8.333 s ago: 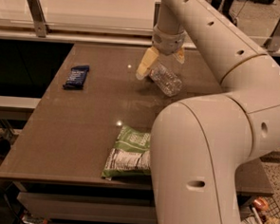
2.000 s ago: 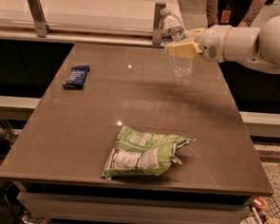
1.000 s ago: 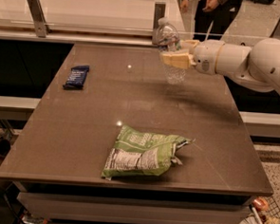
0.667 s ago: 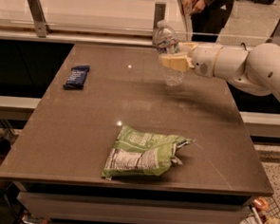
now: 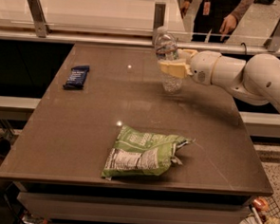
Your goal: Place water bottle upright
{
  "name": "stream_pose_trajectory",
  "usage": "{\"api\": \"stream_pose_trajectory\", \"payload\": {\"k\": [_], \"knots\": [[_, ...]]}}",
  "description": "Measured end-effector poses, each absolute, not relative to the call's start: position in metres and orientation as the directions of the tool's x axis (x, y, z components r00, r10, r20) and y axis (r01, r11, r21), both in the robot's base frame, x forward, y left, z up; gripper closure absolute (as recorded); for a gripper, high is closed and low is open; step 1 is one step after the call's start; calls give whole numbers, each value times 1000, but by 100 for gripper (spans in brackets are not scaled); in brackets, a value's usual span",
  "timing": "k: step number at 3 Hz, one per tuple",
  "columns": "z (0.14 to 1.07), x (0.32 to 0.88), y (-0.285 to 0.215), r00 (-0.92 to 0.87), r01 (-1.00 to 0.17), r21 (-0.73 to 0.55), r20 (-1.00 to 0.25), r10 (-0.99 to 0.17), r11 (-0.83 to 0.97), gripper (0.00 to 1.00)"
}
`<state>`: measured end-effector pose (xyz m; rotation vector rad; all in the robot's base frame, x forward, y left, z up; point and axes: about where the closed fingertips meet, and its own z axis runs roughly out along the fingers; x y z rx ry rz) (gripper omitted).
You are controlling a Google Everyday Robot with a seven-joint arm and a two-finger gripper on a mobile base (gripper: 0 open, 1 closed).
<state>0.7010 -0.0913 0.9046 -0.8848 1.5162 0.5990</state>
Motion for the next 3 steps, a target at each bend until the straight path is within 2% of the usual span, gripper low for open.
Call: {"api": "stream_pose_trajectory", "payload": {"k": [2, 3], "knots": [[900, 700, -92, 10, -807, -112, -984, -176, 580, 100], [901, 700, -92, 10, -807, -112, -984, -176, 580, 83]]}}
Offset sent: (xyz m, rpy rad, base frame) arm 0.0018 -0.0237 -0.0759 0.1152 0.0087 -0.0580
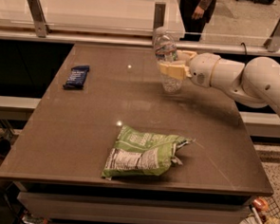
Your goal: Place water bottle upright
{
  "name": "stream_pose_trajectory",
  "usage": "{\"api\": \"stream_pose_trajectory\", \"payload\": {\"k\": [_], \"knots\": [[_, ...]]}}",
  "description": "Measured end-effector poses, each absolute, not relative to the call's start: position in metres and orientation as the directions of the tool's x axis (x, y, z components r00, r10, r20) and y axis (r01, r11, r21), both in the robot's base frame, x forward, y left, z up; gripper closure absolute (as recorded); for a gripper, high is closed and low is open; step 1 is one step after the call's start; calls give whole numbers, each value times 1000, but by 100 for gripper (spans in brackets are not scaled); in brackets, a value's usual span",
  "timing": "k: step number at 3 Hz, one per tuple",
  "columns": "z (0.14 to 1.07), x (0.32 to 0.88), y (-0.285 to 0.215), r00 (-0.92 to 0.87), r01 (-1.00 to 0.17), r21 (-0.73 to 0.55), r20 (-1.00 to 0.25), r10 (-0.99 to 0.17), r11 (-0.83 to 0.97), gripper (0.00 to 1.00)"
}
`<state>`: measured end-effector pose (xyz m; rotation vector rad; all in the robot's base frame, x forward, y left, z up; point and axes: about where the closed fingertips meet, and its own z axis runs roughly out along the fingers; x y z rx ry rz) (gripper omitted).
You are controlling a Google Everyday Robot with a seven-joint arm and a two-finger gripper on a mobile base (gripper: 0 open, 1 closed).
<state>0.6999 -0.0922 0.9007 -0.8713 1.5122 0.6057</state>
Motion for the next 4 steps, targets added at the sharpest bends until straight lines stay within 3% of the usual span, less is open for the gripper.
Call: {"api": "stream_pose_trajectory", "payload": {"k": [3, 4], "knots": [[901, 700, -89, 11, -810, -112, -984, -176, 576, 14], [901, 700, -86, 11, -812, -111, -984, -175, 573, 0]]}}
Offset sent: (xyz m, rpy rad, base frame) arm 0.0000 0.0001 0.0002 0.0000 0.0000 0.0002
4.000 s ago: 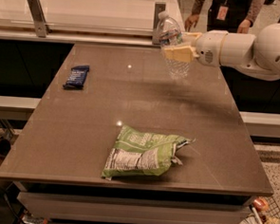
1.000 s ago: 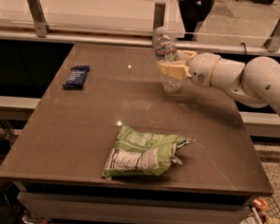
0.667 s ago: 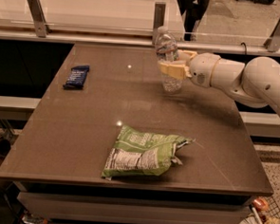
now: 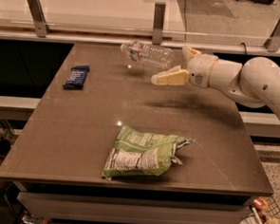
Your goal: Place water bottle upright
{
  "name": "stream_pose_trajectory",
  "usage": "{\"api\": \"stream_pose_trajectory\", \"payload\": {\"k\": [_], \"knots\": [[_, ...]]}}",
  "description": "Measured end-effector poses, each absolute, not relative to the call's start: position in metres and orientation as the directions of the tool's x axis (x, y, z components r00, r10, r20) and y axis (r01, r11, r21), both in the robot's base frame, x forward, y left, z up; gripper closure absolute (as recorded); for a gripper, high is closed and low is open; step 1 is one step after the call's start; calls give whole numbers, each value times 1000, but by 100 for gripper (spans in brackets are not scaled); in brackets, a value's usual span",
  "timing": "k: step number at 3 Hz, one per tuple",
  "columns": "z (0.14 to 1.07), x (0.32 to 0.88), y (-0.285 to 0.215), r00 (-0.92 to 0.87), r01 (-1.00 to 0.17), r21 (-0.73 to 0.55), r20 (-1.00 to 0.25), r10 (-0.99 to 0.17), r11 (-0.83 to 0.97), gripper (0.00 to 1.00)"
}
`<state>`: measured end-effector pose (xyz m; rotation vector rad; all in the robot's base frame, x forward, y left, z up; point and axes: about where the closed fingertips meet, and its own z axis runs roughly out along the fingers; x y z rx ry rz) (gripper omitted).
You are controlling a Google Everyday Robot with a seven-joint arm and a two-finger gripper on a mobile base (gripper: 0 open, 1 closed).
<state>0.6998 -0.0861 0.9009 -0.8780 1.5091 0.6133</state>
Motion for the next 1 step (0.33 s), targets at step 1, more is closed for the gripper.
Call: {"api": "stream_pose_trajectory", "payload": {"k": [1], "knots": [[901, 700, -86, 11, -812, -111, -984, -175, 572, 0]]}}
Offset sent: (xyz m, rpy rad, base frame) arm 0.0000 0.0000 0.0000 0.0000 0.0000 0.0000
